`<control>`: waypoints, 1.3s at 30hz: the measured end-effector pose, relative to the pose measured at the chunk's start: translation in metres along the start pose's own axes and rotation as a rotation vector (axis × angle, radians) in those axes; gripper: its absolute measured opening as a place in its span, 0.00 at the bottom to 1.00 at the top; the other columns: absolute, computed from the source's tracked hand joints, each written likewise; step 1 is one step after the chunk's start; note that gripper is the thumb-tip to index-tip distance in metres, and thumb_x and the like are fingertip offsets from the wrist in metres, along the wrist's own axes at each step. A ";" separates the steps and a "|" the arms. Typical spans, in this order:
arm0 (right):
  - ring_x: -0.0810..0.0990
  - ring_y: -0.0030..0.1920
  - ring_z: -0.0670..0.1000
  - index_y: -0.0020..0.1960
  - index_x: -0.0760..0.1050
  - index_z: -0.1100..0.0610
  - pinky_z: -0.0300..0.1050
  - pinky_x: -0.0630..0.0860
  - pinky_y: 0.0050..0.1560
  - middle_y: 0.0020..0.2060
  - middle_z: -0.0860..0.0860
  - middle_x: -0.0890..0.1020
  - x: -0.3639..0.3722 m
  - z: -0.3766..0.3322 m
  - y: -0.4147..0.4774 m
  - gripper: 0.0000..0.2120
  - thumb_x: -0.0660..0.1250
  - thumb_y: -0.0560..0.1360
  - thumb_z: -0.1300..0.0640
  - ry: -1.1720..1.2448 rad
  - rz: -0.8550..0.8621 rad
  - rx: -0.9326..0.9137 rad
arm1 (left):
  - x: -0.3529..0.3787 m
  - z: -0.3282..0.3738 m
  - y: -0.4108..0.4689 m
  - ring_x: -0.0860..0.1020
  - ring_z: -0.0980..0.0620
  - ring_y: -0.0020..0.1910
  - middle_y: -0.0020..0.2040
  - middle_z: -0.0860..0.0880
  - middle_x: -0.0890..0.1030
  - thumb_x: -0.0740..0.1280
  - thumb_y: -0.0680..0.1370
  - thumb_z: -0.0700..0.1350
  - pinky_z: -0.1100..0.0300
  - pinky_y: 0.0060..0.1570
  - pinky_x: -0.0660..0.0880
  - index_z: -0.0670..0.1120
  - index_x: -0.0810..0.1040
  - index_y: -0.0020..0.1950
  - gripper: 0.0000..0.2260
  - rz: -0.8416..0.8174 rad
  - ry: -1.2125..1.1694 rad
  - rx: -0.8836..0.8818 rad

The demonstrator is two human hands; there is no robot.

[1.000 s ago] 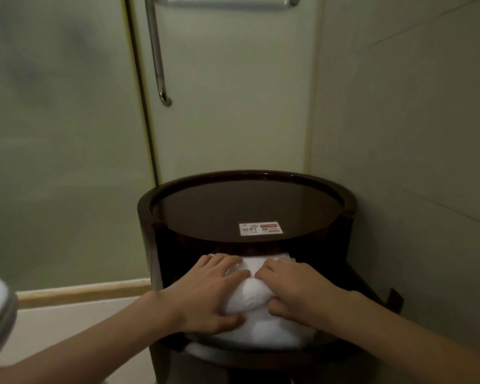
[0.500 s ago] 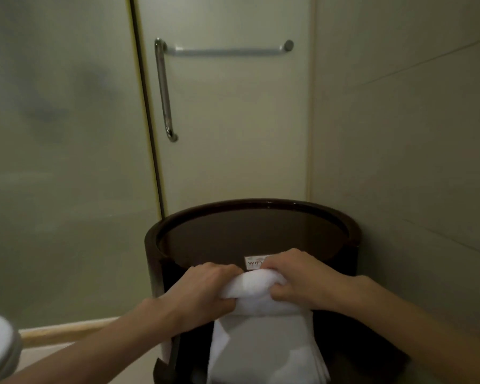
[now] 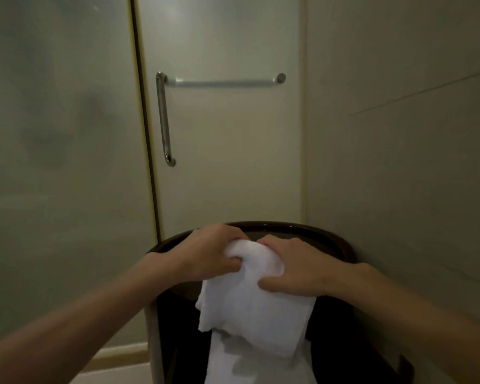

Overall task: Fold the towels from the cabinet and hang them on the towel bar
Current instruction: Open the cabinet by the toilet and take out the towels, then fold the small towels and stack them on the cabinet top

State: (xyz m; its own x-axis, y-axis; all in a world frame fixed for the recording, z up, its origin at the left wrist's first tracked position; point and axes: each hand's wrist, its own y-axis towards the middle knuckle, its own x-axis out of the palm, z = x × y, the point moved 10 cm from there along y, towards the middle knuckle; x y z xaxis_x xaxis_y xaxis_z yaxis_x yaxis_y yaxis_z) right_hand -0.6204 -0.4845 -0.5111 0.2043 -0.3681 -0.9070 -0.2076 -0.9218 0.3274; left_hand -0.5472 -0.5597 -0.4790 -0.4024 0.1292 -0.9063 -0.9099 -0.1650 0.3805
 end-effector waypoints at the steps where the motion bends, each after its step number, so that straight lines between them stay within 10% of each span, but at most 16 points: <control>1: 0.78 0.51 0.50 0.64 0.66 0.45 0.54 0.77 0.49 0.54 0.48 0.79 -0.002 0.002 0.002 0.27 0.69 0.67 0.42 -0.005 0.010 0.004 | -0.004 -0.001 0.006 0.79 0.57 0.45 0.48 0.56 0.82 0.68 0.68 0.48 0.56 0.44 0.78 0.55 0.79 0.55 0.15 -0.012 0.017 0.002; 13: 0.76 0.44 0.52 0.50 0.72 0.52 0.44 0.69 0.39 0.44 0.51 0.77 -0.083 0.016 0.076 0.13 0.72 0.70 0.50 -0.085 0.257 -0.049 | -0.069 -0.009 0.067 0.77 0.48 0.54 0.56 0.46 0.80 0.67 0.75 0.43 0.58 0.51 0.72 0.45 0.77 0.61 0.14 0.093 0.238 0.031; 20: 0.76 0.49 0.57 0.57 0.69 0.57 0.49 0.70 0.47 0.51 0.55 0.77 -0.077 0.015 0.107 0.14 0.65 0.72 0.57 -0.454 0.522 -0.011 | -0.059 -0.030 0.083 0.70 0.48 0.56 0.60 0.45 0.73 0.65 0.74 0.40 0.61 0.51 0.64 0.44 0.70 0.63 0.17 0.309 0.447 0.057; 30: 0.68 0.68 0.53 0.68 0.66 0.55 0.45 0.64 0.67 0.68 0.54 0.70 0.066 0.050 0.073 0.22 0.63 0.75 0.55 -0.431 0.161 -0.021 | 0.093 -0.084 0.030 0.71 0.50 0.62 0.65 0.48 0.71 0.63 0.77 0.49 0.56 0.64 0.64 0.49 0.63 0.66 0.20 -0.080 0.372 -0.064; 35: 0.71 0.53 0.47 0.61 0.64 0.47 0.46 0.69 0.59 0.58 0.47 0.73 0.073 0.050 0.049 0.21 0.63 0.72 0.41 -0.310 0.059 -0.041 | 0.093 -0.076 0.016 0.73 0.56 0.49 0.53 0.55 0.76 0.53 0.73 0.66 0.54 0.58 0.68 0.58 0.63 0.59 0.19 -0.040 0.293 0.013; 39: 0.71 0.60 0.49 0.69 0.63 0.49 0.46 0.66 0.63 0.65 0.49 0.71 0.066 0.057 0.056 0.24 0.55 0.76 0.42 -0.216 0.023 -0.027 | 0.099 -0.102 0.042 0.58 0.50 0.74 0.76 0.49 0.61 0.47 0.79 0.63 0.50 0.72 0.53 0.56 0.57 0.75 0.26 -0.064 0.193 -0.134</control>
State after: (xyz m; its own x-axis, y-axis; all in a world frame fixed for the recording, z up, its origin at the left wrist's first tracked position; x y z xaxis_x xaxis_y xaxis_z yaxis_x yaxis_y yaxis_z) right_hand -0.6730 -0.5538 -0.5672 -0.0109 -0.3576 -0.9338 -0.1837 -0.9173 0.3534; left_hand -0.6155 -0.6533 -0.5717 -0.3062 -0.0435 -0.9510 -0.9063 -0.2924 0.3051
